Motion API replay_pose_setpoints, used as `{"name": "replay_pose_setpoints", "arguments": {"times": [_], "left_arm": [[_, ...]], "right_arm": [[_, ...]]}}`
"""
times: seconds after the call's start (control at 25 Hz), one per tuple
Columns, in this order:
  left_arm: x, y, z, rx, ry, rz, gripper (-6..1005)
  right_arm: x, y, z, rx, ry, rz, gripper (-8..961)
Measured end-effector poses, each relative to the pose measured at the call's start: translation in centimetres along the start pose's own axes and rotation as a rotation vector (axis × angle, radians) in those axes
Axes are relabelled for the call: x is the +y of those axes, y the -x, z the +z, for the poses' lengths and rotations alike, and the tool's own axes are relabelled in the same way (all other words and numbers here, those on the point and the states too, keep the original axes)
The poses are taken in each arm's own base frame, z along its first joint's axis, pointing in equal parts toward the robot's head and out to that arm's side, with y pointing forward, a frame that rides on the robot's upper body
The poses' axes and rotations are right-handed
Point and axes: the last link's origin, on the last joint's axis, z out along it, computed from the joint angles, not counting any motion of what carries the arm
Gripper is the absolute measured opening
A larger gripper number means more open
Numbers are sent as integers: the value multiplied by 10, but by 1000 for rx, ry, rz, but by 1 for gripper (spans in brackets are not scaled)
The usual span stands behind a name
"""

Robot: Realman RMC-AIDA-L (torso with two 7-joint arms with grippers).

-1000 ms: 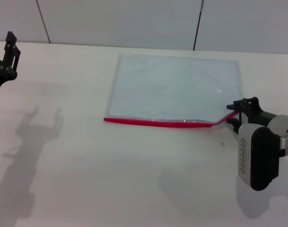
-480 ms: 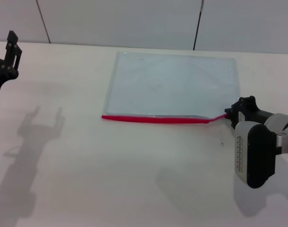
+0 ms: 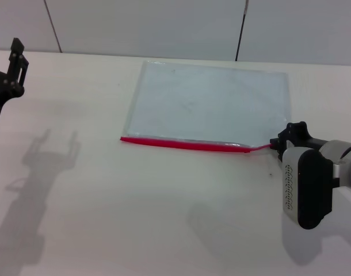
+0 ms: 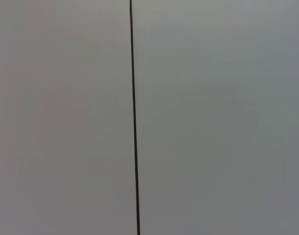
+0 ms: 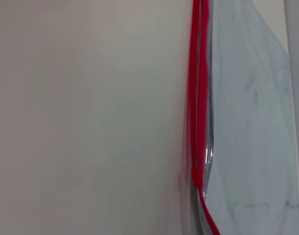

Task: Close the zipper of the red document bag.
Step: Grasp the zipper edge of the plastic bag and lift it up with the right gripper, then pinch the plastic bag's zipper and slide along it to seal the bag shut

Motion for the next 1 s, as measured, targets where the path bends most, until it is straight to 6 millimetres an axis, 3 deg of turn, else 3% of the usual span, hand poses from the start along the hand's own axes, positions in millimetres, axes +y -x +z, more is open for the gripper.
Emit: {"name": "replay_pose_setpoints", "arguments": {"times": [0.2,0.56,0.76,1.0], "left_arm": [[8,6,1,-39,58,10,586],[45,26,19,-179,330,98,586],[79,43,34,-301,532,194,586],[107,50,40,-332,671,288,586]], "right_arm": [[-2,3,-1,-9,-4,5,23],[-8,16,-5,-44,-29,13,21],[-11,23,-7,-63,-39,19,22],[-10,27,-7,-71,-37,13,18]]}}
